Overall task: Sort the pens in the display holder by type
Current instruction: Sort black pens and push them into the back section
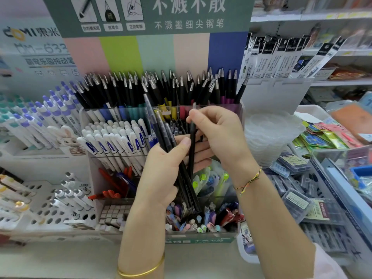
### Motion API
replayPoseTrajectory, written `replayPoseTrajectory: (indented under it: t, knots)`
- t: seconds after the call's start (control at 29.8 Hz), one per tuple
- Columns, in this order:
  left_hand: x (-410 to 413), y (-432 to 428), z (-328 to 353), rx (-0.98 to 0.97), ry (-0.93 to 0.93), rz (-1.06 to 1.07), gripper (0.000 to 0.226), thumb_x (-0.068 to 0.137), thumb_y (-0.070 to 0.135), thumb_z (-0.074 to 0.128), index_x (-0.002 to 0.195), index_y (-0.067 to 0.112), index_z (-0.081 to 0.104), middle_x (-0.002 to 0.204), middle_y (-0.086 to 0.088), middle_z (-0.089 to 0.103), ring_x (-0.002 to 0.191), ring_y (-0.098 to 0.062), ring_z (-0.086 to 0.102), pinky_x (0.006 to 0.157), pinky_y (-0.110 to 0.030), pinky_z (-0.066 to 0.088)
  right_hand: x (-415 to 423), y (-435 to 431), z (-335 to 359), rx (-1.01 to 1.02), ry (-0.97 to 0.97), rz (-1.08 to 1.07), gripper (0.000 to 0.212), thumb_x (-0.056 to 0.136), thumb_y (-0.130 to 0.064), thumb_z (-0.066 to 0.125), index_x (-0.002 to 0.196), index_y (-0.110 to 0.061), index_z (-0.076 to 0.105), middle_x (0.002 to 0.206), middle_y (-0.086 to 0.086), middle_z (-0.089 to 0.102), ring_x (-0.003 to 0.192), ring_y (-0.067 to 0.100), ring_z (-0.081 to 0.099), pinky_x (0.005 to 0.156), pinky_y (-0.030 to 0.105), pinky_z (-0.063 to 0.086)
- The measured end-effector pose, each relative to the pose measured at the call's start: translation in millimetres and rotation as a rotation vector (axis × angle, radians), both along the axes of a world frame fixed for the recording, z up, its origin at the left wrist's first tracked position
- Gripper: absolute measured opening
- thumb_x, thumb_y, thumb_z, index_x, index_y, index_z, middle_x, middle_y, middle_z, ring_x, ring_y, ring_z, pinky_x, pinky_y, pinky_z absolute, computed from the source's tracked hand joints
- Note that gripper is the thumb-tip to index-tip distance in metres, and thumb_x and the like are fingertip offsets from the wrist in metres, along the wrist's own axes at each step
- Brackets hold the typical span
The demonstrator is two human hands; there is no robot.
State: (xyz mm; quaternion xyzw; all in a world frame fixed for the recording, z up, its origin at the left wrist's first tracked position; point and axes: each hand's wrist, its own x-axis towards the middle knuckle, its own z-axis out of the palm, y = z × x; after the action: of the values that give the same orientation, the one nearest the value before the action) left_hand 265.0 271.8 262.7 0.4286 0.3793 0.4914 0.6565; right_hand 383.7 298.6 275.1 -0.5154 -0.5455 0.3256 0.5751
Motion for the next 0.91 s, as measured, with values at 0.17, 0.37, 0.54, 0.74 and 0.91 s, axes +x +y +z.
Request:
replayPoseTrajectory:
  t: [0.17, 0.37, 0.54, 0.74, 0.91]
  knots:
    - [-9, 3, -4, -0.02, 0.002, 0.132, 0.023, 0.1, 0.009, 0.042, 0.11, 0.0, 0.061, 0.102, -0.015, 0.073, 0.098, -0.026, 0.07, 0.086, -0.044, 0.056, 11, 7, 2, 0.111, 0.127, -0.271, 0.021, 0.093, -0.026, 0.057, 0.074, -0.018, 0.063, 0.059, -0.006, 0.055, 0.056, 0.012, 0.051, 0.055, 0.034, 0.044]
    - [-10, 3, -7, 0.033, 0.09, 0.177, 0.022, 0.1, 0.008, 0.043, 0.11, 0.0, 0.061, 0.102, -0.015, 0.072, 0.096, -0.023, 0.071, 0.079, -0.043, 0.059, 13, 5, 5, 0.421, -0.091, -0.563, 0.014, 0.094, -0.023, 0.055, 0.081, -0.018, 0.058, 0.069, -0.016, 0.051, 0.063, 0.0, 0.047, 0.063, 0.013, 0.039]
    - [-6, 2, -6, 0.09, 0.151, 0.186, 0.019, 0.099, 0.01, 0.045, 0.104, 0.002, 0.062, 0.087, -0.011, 0.074, 0.082, -0.021, 0.073, 0.067, -0.034, 0.06, 9, 6, -3, 0.589, -0.297, -0.625, 0.017, 0.091, -0.015, 0.059, 0.083, -0.002, 0.065, 0.078, -0.005, 0.053, 0.071, 0.001, 0.044, 0.068, 0.004, 0.035]
    - [-4, 2, -4, 0.083, 0.133, 0.102, 0.016, 0.097, 0.011, 0.048, 0.099, -0.001, 0.058, 0.058, -0.003, 0.058, 0.043, -0.008, 0.039, 0.041, -0.019, 0.035, 6, 11, -18, 0.309, -0.572, -0.347, 0.02, 0.087, -0.026, 0.064, 0.083, -0.007, 0.07, 0.077, 0.004, 0.066, 0.073, 0.018, 0.059, 0.07, 0.035, 0.049]
    - [-3, 1, -2, 0.005, 0.021, -0.057, 0.012, 0.096, 0.003, 0.047, 0.101, 0.001, 0.057, 0.061, 0.0, 0.056, 0.047, -0.007, 0.038, 0.042, -0.017, 0.034, 5, 11, -27, -0.066, -0.869, -0.299, 0.029, 0.089, -0.039, 0.058, 0.086, -0.01, 0.062, 0.088, 0.005, 0.063, 0.083, 0.026, 0.058, 0.068, 0.034, 0.045]
